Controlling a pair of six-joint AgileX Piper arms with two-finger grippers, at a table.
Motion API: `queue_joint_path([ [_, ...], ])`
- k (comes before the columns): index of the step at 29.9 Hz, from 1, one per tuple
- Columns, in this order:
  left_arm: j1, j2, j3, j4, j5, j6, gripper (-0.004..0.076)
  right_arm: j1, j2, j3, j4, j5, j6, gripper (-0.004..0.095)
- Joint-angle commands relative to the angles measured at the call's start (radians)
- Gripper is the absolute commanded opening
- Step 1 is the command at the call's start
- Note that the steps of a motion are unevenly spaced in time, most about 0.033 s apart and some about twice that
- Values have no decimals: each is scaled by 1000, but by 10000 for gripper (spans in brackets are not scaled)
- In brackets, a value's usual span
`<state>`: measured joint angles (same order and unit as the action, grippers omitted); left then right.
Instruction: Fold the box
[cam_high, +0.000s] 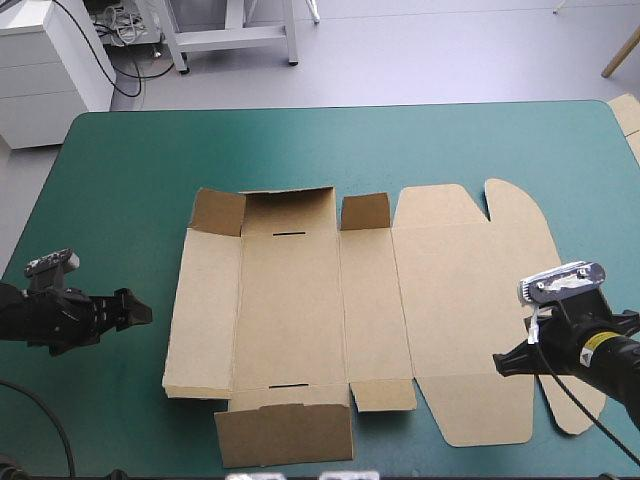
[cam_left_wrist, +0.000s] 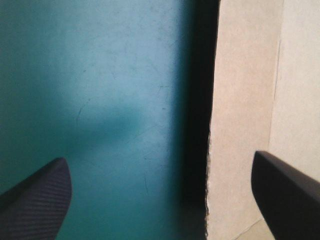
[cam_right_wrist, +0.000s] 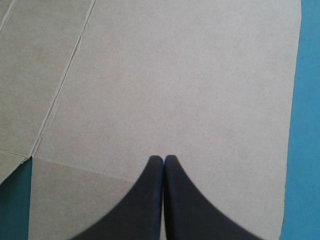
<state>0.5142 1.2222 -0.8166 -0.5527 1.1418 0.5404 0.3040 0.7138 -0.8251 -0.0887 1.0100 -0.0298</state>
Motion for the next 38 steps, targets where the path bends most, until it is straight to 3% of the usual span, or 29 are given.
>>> queue_joint_path([
  [1, 3, -11, 2, -57, -7, 11, 702, -8, -3, -22, -14, -43, -5, -20],
  [15, -1, 61, 104, -230, 32, 181, 702, -8, -3, -22, -14, -47, -5, -20],
  [29, -209, 122, 115, -222, -15, 175, 671, -8, -3, -22, -14, -52, -5, -20],
  [33, -210, 138, 115, -228, -13, 175, 582, -8, -3, -22, -14, -52, -5, -20],
  [38, -208, 138, 115, -248, -28, 175, 356, -8, -3, -22, -14, -50, -5, -20],
])
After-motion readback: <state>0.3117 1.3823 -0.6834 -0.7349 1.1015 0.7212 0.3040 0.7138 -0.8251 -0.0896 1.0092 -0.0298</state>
